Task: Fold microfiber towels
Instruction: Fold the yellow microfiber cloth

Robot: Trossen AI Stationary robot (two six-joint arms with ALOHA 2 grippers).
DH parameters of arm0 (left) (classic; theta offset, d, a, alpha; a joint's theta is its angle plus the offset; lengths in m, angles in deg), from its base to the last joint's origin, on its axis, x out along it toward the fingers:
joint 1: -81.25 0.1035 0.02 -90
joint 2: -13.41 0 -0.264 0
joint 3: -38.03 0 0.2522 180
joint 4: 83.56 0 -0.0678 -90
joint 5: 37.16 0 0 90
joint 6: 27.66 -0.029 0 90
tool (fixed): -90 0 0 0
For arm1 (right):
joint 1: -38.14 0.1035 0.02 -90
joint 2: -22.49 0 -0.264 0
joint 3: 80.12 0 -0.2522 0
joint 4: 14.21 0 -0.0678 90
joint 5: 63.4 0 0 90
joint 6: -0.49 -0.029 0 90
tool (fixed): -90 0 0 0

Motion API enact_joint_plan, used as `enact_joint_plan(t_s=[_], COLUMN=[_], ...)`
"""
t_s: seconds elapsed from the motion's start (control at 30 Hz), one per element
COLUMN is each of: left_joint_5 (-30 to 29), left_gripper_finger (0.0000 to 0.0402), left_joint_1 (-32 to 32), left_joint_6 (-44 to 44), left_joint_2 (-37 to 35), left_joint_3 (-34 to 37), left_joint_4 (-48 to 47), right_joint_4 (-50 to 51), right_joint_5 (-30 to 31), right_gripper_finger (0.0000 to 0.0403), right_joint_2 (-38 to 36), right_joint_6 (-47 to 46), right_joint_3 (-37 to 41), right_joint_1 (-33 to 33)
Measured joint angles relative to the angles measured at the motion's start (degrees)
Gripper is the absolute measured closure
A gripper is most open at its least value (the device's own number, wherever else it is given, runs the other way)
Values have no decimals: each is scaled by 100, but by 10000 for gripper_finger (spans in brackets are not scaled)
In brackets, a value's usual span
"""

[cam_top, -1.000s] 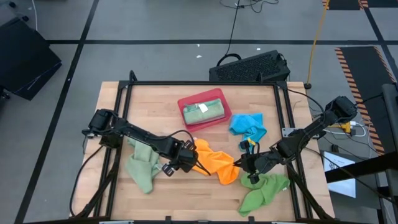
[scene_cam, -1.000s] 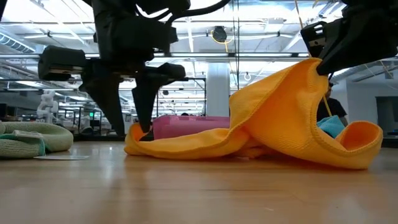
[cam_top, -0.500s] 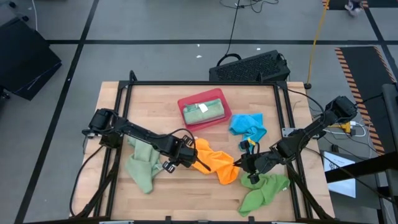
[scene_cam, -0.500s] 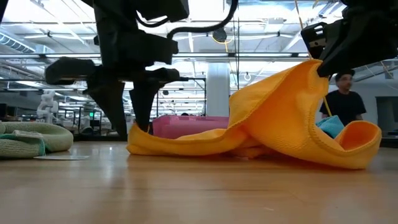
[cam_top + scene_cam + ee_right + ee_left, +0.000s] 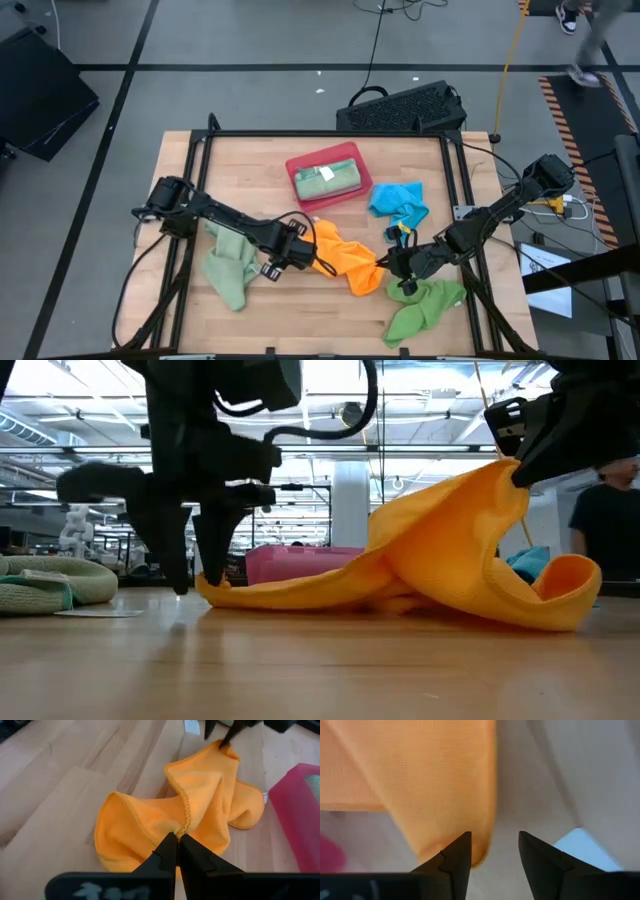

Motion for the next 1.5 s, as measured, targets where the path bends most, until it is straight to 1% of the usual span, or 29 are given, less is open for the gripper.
enact_joint_plan(t_s=[0.1, 0.23, 0.43, 0.47, 0.53, 0.6, 0.67, 0.73, 0.8, 0.97, 1.07, 1.13, 1.2, 1.3, 1.37, 1.5], left_joint_5=[110, 16, -126, -197, -592, -937, -1131, -1128, -1111, -1217, -1220, -1205, -1179, -949, -757, -617], left_gripper_finger=[238, 238, 238, 238, 238, 238, 238, 238, 238, 238, 238, 238, 238, 238, 238, 238], left_joint_1=[-20, -67, -179, -190, -218, -268, -346, -418, -443, -335, -305, -310, -317, -235, -154, -8], left_joint_6=[342, 740, 773, 751, 686, 391, 53, -224, -313, -174, -214, -420, -684, -931, -951, -911], left_joint_2=[-81, -122, -125, -125, -125, -125, -125, -125, -125, -125, -125, -125, -125, -125, -125, -125], left_joint_3=[-1, -28, -28, -28, -28, -28, -28, -28, -31, -31, -31, -37, -37, -37, -37, -37], left_joint_4=[-225, -608, -569, -549, -593, -589, -572, -515, -481, -397, 201, 597, 767, 642, 494, 188], right_joint_4=[40, 75, 84, 83, 106, 179, 212, 253, 337, 602, 625, 630, 637, 643, 663, 678], right_joint_5=[0, 1, 0, 0, -74, -378, -594, -620, -618, -608, -608, -608, -614, -743, -748, -761], right_gripper_finger=[399, 399, 399, 399, 399, 399, 399, 399, 399, 399, 399, 399, 399, 399, 399, 399], right_joint_2=[0, 0, 0, 0, 0, 0, 0, 0, 0, 0, 0, 0, 0, -2, -2, -2], right_joint_6=[-5, -18, 63, 63, 63, 64, 63, 20, 6, 26, 62, 76, 97, 108, 108, 112], right_joint_3=[0, 0, 0, 0, 0, 0, 0, 0, 0, 0, 0, 0, 0, 0, 0, 0], right_joint_1=[0, 0, 0, 0, -2, -4, -4, 0, 0, 0, 0, 0, 0, -2, -2, -2])
